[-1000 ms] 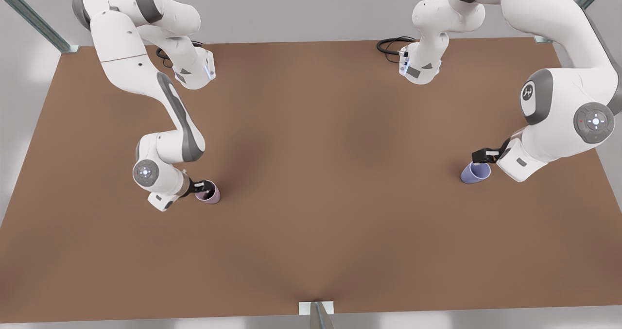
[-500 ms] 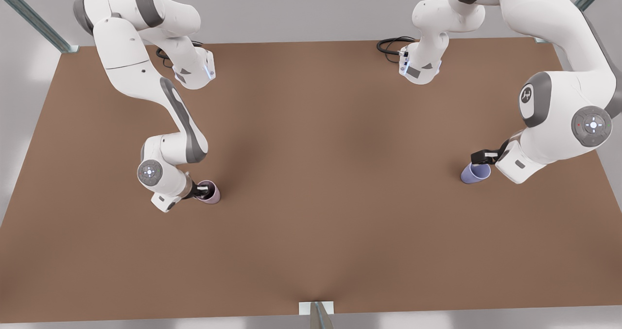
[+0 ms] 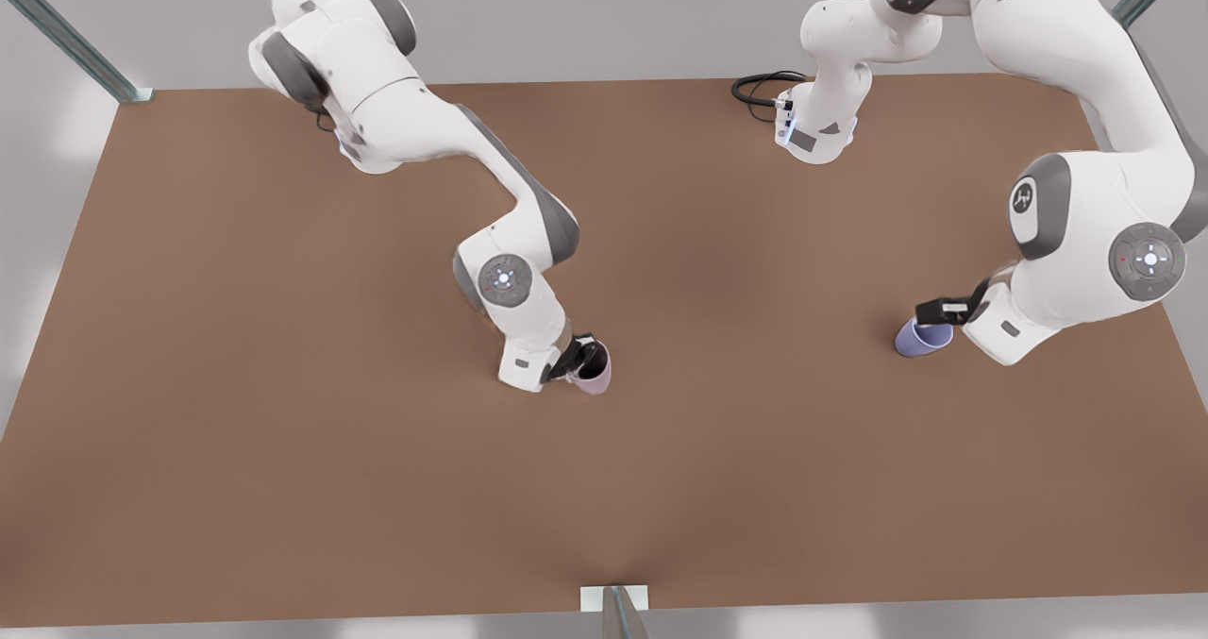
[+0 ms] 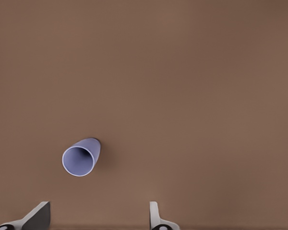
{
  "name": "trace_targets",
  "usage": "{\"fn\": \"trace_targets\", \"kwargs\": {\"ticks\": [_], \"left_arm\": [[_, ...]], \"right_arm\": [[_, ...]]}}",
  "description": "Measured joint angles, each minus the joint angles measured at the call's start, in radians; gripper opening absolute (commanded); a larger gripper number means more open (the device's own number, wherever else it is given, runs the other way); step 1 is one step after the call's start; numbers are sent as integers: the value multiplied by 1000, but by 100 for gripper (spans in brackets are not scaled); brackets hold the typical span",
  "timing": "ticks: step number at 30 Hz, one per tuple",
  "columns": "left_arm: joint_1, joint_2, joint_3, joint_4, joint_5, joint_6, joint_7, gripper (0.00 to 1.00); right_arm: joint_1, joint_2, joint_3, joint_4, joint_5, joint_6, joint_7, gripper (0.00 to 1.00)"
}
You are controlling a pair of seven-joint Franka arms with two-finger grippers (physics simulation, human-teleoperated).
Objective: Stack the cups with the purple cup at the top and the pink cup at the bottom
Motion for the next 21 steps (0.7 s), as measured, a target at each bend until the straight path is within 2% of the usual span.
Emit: {"fn": "trace_targets", "kwargs": {"ticks": [2, 4, 7, 11, 12, 14, 15, 20, 21], "left_arm": [[5, 21, 13, 0, -1, 6, 4, 100], [10, 48, 49, -7, -4, 24, 18, 100], [12, 56, 109, -93, -10, 75, 51, 100], [13, 34, 202, -290, -41, 207, 120, 100], [14, 35, 217, -333, -46, 247, 141, 100], [13, 29, 243, -421, -54, 327, 184, 100], [13, 24, 253, -460, -57, 367, 206, 100], [12, 0, 278, -664, -64, 582, 313, 100], [12, -1, 280, -691, -65, 620, 332, 100]], "right_arm": [[74, 151, -21, 205, 11, -48, 73, 21], [127, 234, -42, 300, 17, -82, 144, 21], [166, 310, -79, 364, 22, -111, 240, 21], [172, 350, -86, 401, 25, -130, 348, 21], [173, 353, -86, 405, 25, -134, 372, 27], [171, 355, -85, 407, 24, -140, 418, 49], [171, 356, -85, 408, 24, -142, 440, 53], [170, 356, -86, 408, 24, -148, 531, 54], [170, 355, -86, 407, 23, -149, 546, 59]]}}
